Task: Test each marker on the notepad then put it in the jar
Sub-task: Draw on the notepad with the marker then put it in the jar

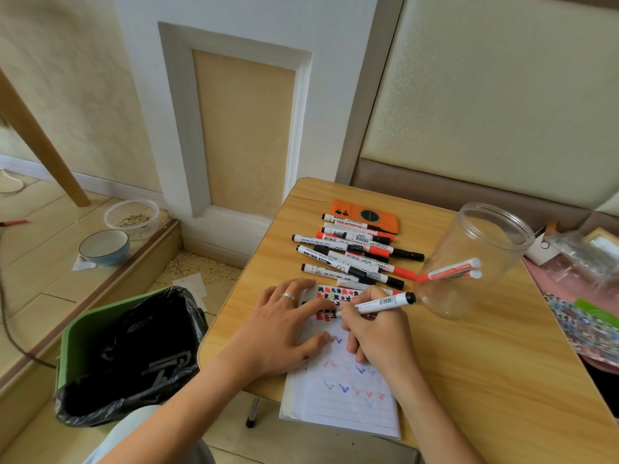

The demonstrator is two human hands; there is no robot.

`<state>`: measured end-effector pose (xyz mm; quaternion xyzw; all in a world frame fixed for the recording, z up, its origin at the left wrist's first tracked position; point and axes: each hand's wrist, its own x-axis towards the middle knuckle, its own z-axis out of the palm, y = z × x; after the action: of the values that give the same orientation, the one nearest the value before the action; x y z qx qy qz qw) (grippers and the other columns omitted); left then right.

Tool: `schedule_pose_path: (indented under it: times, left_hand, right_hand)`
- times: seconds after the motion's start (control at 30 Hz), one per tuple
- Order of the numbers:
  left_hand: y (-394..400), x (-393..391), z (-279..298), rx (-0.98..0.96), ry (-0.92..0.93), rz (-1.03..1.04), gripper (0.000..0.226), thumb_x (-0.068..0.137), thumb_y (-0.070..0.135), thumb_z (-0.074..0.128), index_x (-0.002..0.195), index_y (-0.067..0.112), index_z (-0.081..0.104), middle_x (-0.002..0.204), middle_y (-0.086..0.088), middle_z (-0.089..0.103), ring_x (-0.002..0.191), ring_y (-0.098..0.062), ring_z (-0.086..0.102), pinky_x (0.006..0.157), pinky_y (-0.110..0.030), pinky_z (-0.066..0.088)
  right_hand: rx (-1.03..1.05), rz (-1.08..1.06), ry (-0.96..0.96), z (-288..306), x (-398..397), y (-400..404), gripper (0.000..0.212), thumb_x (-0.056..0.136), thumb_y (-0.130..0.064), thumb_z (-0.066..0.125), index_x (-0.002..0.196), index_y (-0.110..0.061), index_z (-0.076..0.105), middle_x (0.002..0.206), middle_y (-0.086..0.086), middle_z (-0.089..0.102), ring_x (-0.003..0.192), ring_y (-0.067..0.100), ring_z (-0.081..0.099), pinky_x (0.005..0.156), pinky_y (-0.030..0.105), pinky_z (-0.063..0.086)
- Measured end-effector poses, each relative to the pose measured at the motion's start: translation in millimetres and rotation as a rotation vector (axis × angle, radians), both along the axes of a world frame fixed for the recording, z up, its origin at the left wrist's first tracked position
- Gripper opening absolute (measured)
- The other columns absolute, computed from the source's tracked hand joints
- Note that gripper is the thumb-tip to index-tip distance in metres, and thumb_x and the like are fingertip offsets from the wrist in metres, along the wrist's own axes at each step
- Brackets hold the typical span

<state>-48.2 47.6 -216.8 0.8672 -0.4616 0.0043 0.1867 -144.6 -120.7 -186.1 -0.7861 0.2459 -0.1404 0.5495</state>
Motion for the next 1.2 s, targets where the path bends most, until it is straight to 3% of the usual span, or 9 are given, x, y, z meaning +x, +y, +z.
schedule_pose_path:
  times: [0.53, 1.2]
  left_hand:
    - [0.4, 0.0, -2.0, -0.005, -0.016, 0.001, 0.051, 0.096, 0.071, 0.035, 0.144, 0.053, 0.032, 0.162, 0.008, 0.020, 0.151, -0.014, 0.012, 0.119, -0.035, 0.004]
    - [0.5, -0.6, -1.5, -0.016, -0.011, -0.002, 0.051, 0.095, 0.070, 0.036, 0.143, 0.053, 0.035, 0.161, 0.008, 0.022, 0.150, -0.013, 0.012, 0.120, -0.036, 0.006]
  right_hand:
    - [0.026, -0.006, -0.003, 3.7, 0.0, 3.2, 0.019, 0.097, -0.020, 0.069, 0.088, -0.007, 0.059, 0.067, 0.017, 0.069, 0.039, 0.015, 0.055, 0.037, 0.026, 0.042]
    - [0.010, -0.033, -0.009, -0.1, -0.5, 0.3, 0.018, 0.097, -0.021, 0.069, 0.085, -0.010, 0.060, 0.059, 0.016, 0.068, 0.038, 0.024, 0.054, 0.040, 0.029, 0.046]
